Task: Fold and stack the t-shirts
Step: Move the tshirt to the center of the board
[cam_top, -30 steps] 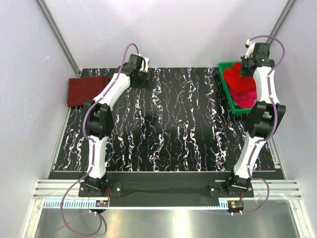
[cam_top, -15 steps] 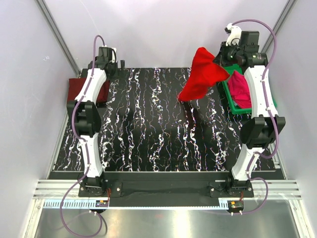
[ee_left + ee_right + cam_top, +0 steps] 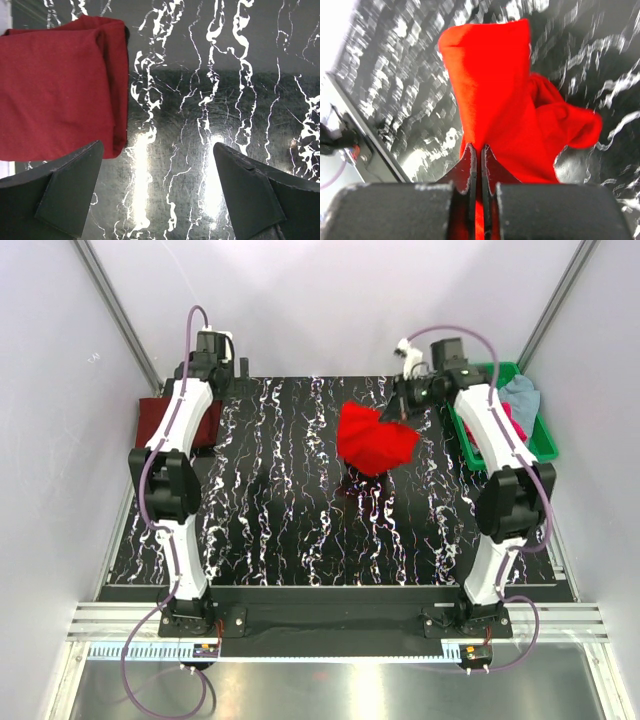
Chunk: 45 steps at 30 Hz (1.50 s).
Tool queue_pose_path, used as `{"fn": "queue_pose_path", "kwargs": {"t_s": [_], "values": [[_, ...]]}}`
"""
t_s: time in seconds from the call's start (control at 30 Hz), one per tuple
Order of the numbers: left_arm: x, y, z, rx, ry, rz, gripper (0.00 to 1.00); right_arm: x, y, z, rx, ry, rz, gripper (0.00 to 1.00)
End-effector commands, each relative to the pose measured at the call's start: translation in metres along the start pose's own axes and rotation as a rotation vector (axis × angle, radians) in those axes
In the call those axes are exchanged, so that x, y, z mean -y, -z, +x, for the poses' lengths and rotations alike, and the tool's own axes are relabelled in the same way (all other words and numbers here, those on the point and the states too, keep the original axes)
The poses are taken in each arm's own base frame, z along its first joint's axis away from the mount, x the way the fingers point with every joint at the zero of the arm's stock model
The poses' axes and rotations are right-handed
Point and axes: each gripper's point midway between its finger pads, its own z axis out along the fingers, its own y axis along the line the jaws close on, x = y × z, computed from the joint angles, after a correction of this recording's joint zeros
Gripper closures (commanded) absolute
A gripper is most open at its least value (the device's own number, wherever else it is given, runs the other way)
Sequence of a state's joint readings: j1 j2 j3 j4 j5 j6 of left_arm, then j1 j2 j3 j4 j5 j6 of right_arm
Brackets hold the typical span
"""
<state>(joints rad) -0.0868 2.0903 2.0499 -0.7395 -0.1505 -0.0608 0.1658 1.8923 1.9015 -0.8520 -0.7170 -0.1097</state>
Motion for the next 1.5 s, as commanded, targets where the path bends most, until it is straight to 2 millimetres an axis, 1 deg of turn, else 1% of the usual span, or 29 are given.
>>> {"fn": "queue_pose_path", "kwargs": {"t_s": [0.0,0.03,0.07,0.13,0.17,0.2,0.23,0.27,0.33,0.4,0.5,0.53,0.57,0.6,0.63,0.67,0.73,0.77,0.8,0.83,0.9,0.93,1.0,1.03,1.13,1.27,1.3,1.33,1.47], "values": [[-0.023,0.037,-0.032,0.115,0.025,-0.059,0.01,-0.019,-0.019,0.014,-0.072,0.104,-0.017,1.00],[-0.027,0.042,-0.034,0.123,0.033,-0.064,0.01,-0.029,-0.030,0.017,-0.097,0.137,-0.047,1.00],[-0.034,0.042,-0.031,0.117,0.043,-0.073,0.01,-0.059,-0.037,0.008,-0.095,0.230,-0.101,1.00],[-0.041,0.048,-0.031,0.123,0.062,-0.065,0.01,-0.084,-0.049,0.000,-0.093,0.301,-0.160,1.00],[-0.049,0.047,-0.028,0.115,0.074,-0.070,0.01,-0.112,-0.050,-0.014,-0.056,0.367,-0.212,1.00],[-0.049,0.051,-0.029,0.119,0.074,-0.050,0.01,-0.120,-0.055,-0.018,-0.047,0.382,-0.234,1.00],[-0.049,0.050,-0.025,0.111,0.072,-0.043,0.01,-0.135,-0.049,-0.035,0.001,0.424,-0.254,1.00],[-0.058,0.050,-0.024,0.108,0.083,-0.048,0.01,-0.152,-0.050,-0.038,0.014,0.449,-0.292,1.00],[-0.059,0.050,-0.022,0.102,0.087,-0.031,0.01,-0.172,-0.042,-0.050,0.059,0.495,-0.324,1.00],[-0.061,0.047,-0.021,0.099,0.089,-0.027,0.01,-0.181,-0.036,-0.054,0.081,0.518,-0.328,1.00],[-0.054,0.041,-0.022,0.091,0.094,0.002,0.01,-0.158,-0.046,-0.038,0.028,0.475,-0.243,1.00],[-0.051,0.040,-0.024,0.094,0.095,0.019,0.01,-0.142,-0.054,-0.017,-0.029,0.445,-0.215,0.90],[-0.044,0.039,-0.025,0.092,0.091,0.045,0.01,-0.124,-0.060,-0.009,-0.056,0.425,-0.155,0.64],[-0.040,0.035,-0.024,0.086,0.087,0.056,0.01,-0.110,-0.066,0.002,-0.090,0.397,-0.124,0.46],[-0.036,0.035,-0.025,0.087,0.074,0.066,0.01,-0.083,-0.073,0.023,-0.150,0.345,-0.069,0.27],[-0.029,0.034,-0.024,0.085,0.059,0.081,0.01,-0.069,-0.077,0.031,-0.170,0.317,-0.038,0.21],[-0.020,0.030,-0.015,0.053,0.037,0.126,0.01,-0.035,-0.083,0.048,-0.206,0.273,0.059,0.19],[-0.004,0.030,-0.010,0.040,0.018,0.156,0.01,-0.021,-0.080,0.046,-0.199,0.255,0.096,0.19],[0.004,0.033,-0.006,0.030,0.012,0.195,0.01,-0.017,-0.075,0.041,-0.180,0.254,0.110,0.19],[0.008,0.031,0.004,0.007,0.010,0.210,0.01,-0.017,-0.072,0.029,-0.149,0.267,0.121,0.20],[0.015,0.034,0.013,-0.012,0.018,0.235,0.01,-0.023,-0.067,0.016,-0.116,0.287,0.118,0.22],[0.016,0.030,0.027,-0.046,0.022,0.241,0.01,-0.036,-0.063,0.003,-0.084,0.304,0.071,0.23],[0.017,0.032,0.038,-0.069,0.019,0.250,0.01,-0.053,-0.066,-0.002,-0.081,0.324,0.007,0.27],[0.016,0.028,0.051,-0.099,0.018,0.246,0.02,-0.068,-0.064,-0.005,-0.079,0.368,-0.040,0.28],[0.007,0.024,0.062,-0.122,0.030,0.219,0.02,-0.099,-0.075,0.002,-0.101,0.447,-0.132,0.31],[-0.014,0.017,0.056,-0.110,0.045,0.144,0.02,-0.135,-0.093,0.016,-0.139,0.424,-0.275,0.34],[-0.027,0.016,0.054,-0.105,0.060,0.121,0.02,-0.137,-0.103,0.023,-0.158,0.412,-0.299,0.35],[-0.031,0.017,0.049,-0.094,0.062,0.112,0.02,-0.151,-0.109,0.028,-0.173,0.405,-0.339,0.38],[-0.060,0.023,0.044,-0.073,0.095,0.044,0.02,-0.166,-0.131,0.044,-0.223,0.355,-0.420,0.43]]}}
